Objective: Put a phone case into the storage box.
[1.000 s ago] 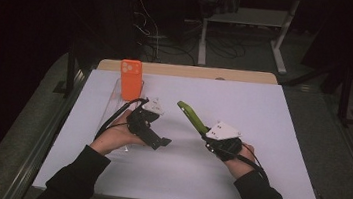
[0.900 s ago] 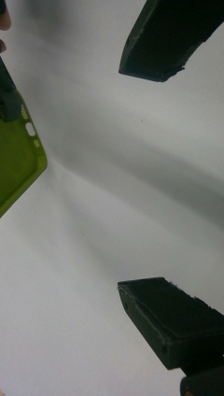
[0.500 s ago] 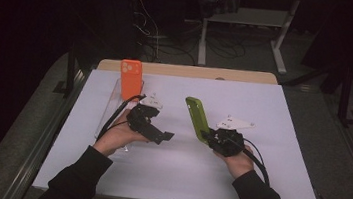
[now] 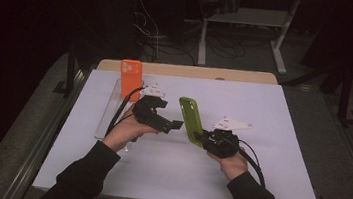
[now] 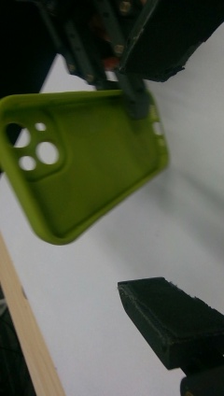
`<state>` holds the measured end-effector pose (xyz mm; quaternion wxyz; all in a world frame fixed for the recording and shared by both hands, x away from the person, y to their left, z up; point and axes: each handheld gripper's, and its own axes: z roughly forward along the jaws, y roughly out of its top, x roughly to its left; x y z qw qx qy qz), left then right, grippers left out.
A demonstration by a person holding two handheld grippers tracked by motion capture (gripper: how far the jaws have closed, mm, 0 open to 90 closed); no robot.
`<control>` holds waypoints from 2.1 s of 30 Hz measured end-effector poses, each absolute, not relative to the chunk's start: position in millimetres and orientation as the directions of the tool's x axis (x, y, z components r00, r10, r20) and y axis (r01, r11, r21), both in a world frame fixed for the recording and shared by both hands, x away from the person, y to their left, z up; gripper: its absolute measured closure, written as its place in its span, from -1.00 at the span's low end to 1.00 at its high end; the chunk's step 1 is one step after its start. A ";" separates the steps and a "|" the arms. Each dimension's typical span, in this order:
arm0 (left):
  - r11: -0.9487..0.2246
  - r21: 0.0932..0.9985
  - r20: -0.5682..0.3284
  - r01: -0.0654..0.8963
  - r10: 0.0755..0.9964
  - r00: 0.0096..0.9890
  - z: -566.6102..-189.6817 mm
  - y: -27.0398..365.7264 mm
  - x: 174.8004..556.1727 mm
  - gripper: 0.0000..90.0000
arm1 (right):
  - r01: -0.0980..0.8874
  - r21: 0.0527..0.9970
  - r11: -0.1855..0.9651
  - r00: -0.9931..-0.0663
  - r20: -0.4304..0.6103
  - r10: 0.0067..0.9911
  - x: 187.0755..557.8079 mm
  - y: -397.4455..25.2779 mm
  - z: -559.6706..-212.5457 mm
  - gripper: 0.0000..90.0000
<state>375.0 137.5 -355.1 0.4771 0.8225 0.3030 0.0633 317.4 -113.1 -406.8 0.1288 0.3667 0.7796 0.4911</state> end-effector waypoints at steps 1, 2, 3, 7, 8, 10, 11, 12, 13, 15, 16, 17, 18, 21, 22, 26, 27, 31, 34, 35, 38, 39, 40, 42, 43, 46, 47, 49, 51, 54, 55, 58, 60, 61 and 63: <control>-0.360 0.823 -0.186 0.439 0.560 0.807 -354.7 137.1 375.9 -1.00 | 0.447 0.859 0.249 -0.700 0.163 0.696 316.4 -112.0 -406.1 0.68; -0.349 0.829 -0.189 0.438 0.561 0.806 -354.2 136.2 376.7 -1.00 | 0.445 0.861 0.247 -0.703 0.165 0.692 316.3 -111.5 -405.9 0.68; -0.347 0.829 -0.192 0.439 0.559 0.807 -353.7 135.8 377.7 -1.00 | 0.446 0.861 0.244 -0.704 0.169 0.690 315.8 -111.0 -405.6 0.68; -0.327 0.834 -0.216 0.444 0.548 0.808 -354.1 130.5 379.9 -1.00 | 0.440 0.865 0.241 -0.714 0.174 0.678 314.2 -108.5 -404.0 0.68; -0.332 0.834 -0.211 0.440 0.544 0.812 -354.0 129.8 380.6 -1.00 | 0.437 0.867 0.241 -0.718 0.174 0.673 314.0 -108.0 -403.8 0.68; -0.328 0.838 -0.215 0.437 0.537 0.816 -353.6 126.9 381.8 -1.00 | 0.440 0.865 0.242 -0.720 0.178 0.671 313.3 -106.3 -403.7 0.68; -0.324 0.841 -0.214 0.433 0.536 0.816 -353.6 125.5 382.3 -1.00 | 0.438 0.866 0.242 -0.723 0.178 0.668 313.4 -106.0 -403.9 0.68; -0.325 0.842 -0.212 0.430 0.534 0.819 -353.6 124.8 382.9 -1.00 | 0.436 0.867 0.242 -0.724 0.178 0.666 313.3 -105.4 -404.0 0.68; -0.325 0.842 -0.213 0.431 0.533 0.819 -353.5 123.7 383.3 -1.00 | 0.435 0.866 0.246 -0.726 0.176 0.664 313.3 -105.2 -403.9 0.68; -0.339 0.844 -0.199 0.415 0.521 0.830 -353.0 122.1 385.1 -1.00 | 0.439 0.867 0.238 -0.728 0.187 0.660 312.5 -104.2 -403.4 0.68; -0.328 0.849 -0.205 0.414 0.518 0.830 -353.3 120.3 385.0 -1.00 | 0.432 0.870 0.238 -0.730 0.183 0.658 312.6 -103.6 -403.3 0.68; -0.327 0.850 -0.205 0.414 0.518 0.830 -353.3 118.9 385.0 -1.00 | 0.432 0.871 0.235 -0.731 0.186 0.656 312.5 -103.2 -403.1 0.68; -0.320 0.854 -0.208 0.410 0.512 0.833 -353.8 117.4 385.1 -1.00 | 0.433 0.871 0.233 -0.731 0.189 0.655 312.4 -102.6 -403.0 0.68; -0.309 0.853 -0.219 0.421 0.519 0.826 -354.0 114.3 383.7 -1.00 | 0.439 0.866 0.242 -0.731 0.187 0.656 312.6 -101.5 -403.9 0.68; -0.300 0.853 -0.229 0.427 0.521 0.822 -354.2 113.5 383.5 -1.00 | 0.434 0.866 0.248 -0.733 0.180 0.656 313.1 -101.4 -404.8 0.68; -0.297 0.850 -0.237 0.434 0.521 0.820 -353.3 112.2 384.2 -1.00 | 0.442 0.859 0.260 -0.730 0.176 0.660 313.9 -100.1 -406.5 0.68; -0.299 0.849 -0.238 0.436 0.520 0.820 -353.2 111.7 384.5 -1.00 | 0.445 0.855 0.265 -0.730 0.176 0.660 314.3 -99.7 -407.4 0.68; -0.307 0.844 -0.232 0.439 0.528 0.817 -352.5 108.9 385.3 -1.00 | 0.449 0.846 0.287 -0.732 0.164 0.661 315.3 -96.6 -411.2 0.68; -0.300 0.849 -0.228 0.436 0.536 0.813 -351.9 109.5 387.1 -0.86 | 0.455 0.840 0.296 -0.730 0.161 0.664 315.5 -95.5 -412.1 0.68; -0.301 0.848 -0.229 0.437 0.537 0.812 -351.7 109.9 387.5 -0.84 | 0.454 0.840 0.297 -0.730 0.160 0.665 316.0 -95.7 -412.3 0.68; -0.289 0.849 -0.237 0.443 0.540 0.807 -351.1 109.7 388.2 -0.77 | 0.454 0.838 0.303 -0.728 0.153 0.669 316.5 -95.5 -413.1 0.68; -0.287 0.848 -0.239 0.446 0.544 0.805 -350.7 109.9 388.4 -0.75 | 0.455 0.837 0.304 -0.727 0.152 0.670 316.5 -95.1 -413.4 0.68; -0.285 0.847 -0.244 0.449 0.542 0.804 -350.5 110.1 388.8 -0.74 | 0.456 0.836 0.305 -0.728 0.154 0.668 316.6 -94.6 -413.6 0.68; -0.281 0.843 -0.259 0.458 0.534 0.805 -350.2 111.3 389.9 -0.70 | 0.459 0.832 0.311 -0.727 0.151 0.670 316.0 -93.3 -414.1 0.68; -0.281 0.842 -0.262 0.461 0.534 0.804 -350.2 111.5 390.1 -0.70 | 0.458 0.832 0.313 -0.728 0.149 0.669 316.0 -93.1 -414.4 0.68; -0.280 0.842 -0.263 0.461 0.532 0.805 -350.2 111.6 390.2 -0.69 | 0.459 0.830 0.317 -0.728 0.147 0.670 315.6 -93.0 -414.0 0.68; -0.282 0.843 -0.261 0.458 0.531 0.806 -350.1 111.4 390.0 -0.68 | 0.459 0.830 0.317 -0.727 0.146 0.671 315.6 -93.0 -414.0 0.68; -0.279 0.842 -0.266 0.462 0.530 0.805 -349.0 110.8 389.5 -0.68 | 0.457 0.830 0.320 -0.727 0.142 0.672 315.2 -92.5 -413.9 0.67; -0.289 0.839 -0.267 0.461 0.521 0.811 -347.8 110.9 390.4 -0.67 | 0.446 0.835 0.323 -0.730 0.130 0.671 315.8 -92.6 -413.8 0.58; -0.290 0.839 -0.259 0.460 0.530 0.808 -344.2 111.8 392.7 -0.66 | 0.434 0.841 0.324 -0.732 0.119 0.671 314.2 -93.0 -411.8 0.15; -0.292 0.839 -0.256 0.459 0.532 0.807 -342.3 112.8 394.1 -0.66 | 0.436 0.841 0.321 -0.730 0.122 0.672 313.9 -94.5 -411.1 0.00; -0.298 0.844 -0.238 0.445 0.536 0.810 -334.7 117.3 398.2 -0.66 | 0.432 0.836 0.337 -0.726 0.101 0.680 312.4 -100.3 -410.7 -0.30; -0.314 0.846 -0.214 0.431 0.539 0.814 -326.6 122.5 401.9 -0.66 | 0.443 0.826 0.349 -0.719 0.095 0.689 311.8 -107.4 -412.4 -0.47; -0.310 0.848 -0.212 0.431 0.546 0.810 -323.8 124.1 402.9 -0.66 | 0.449 0.816 0.363 -0.712 0.081 0.698 311.1 -112.4 -413.9 -0.53; -0.314 0.852 -0.195 0.420 0.554 0.809 -316.0 129.7 406.3 -0.66 | 0.449 0.812 0.373 -0.702 0.062 0.709 309.9 -119.3 -416.9 -0.66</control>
